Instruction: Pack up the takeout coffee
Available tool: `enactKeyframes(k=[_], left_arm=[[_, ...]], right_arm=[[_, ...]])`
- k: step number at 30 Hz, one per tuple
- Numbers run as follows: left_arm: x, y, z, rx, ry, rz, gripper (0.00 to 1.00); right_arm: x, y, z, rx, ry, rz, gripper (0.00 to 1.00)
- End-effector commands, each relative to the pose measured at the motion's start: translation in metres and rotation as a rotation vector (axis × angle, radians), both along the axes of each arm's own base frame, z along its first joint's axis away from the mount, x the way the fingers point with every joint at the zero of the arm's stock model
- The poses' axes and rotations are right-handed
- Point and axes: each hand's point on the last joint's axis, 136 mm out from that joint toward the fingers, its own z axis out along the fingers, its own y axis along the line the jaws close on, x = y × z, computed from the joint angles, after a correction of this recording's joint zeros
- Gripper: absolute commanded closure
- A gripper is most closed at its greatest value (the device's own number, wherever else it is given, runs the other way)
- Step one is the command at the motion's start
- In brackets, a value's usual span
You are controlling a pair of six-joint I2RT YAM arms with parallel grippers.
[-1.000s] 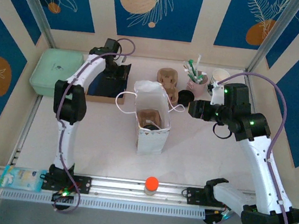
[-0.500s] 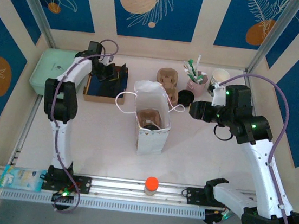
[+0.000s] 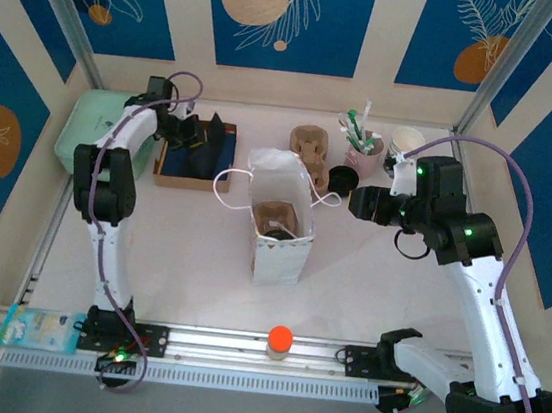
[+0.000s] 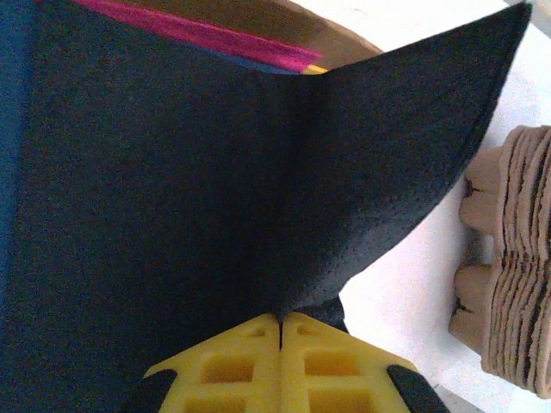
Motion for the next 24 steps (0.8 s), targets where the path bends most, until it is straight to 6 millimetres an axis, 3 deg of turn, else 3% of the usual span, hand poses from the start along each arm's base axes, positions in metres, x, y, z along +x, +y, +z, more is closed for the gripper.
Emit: enactKeyframes(k=[1,5,6,10,12,17,24], left_arm=[[0.001,0.017,-0.017,-0.002,0.036,0.034,1.0],[0.001,0.027,-0.029,0.009,0.064,0.057,0.99],[0.001,0.03,-0.031,0.018,0.071,0.068,0.92],[0.002,0.048,-0.033,0.076,0.082,0.109,0.9],[0.003,0.06,-0.029,0.12,0.091,0.15,0.82],[0.009,0.083,0.012,0.222,0.002,0.245,0.57],[0.009,0.08,0.069,0.392,-0.149,0.233,0.46]], right_arm=[[-0.003,0.002,0.005,0.024,0.001,0.01,0.41],[-0.004,0.002,0.006,0.022,0.003,0.011,0.41],[-0.004,0.002,0.006,0.022,0.002,0.013,0.41],[-0.004,0.002,0.008,0.021,-0.001,0.012,0.41],[-0.005,0.002,0.01,0.019,-0.005,0.015,0.41],[-0.004,0.003,0.013,0.023,-0.01,0.018,0.4],[-0.001,0.006,0.013,0.042,-0.005,0.025,0.36]])
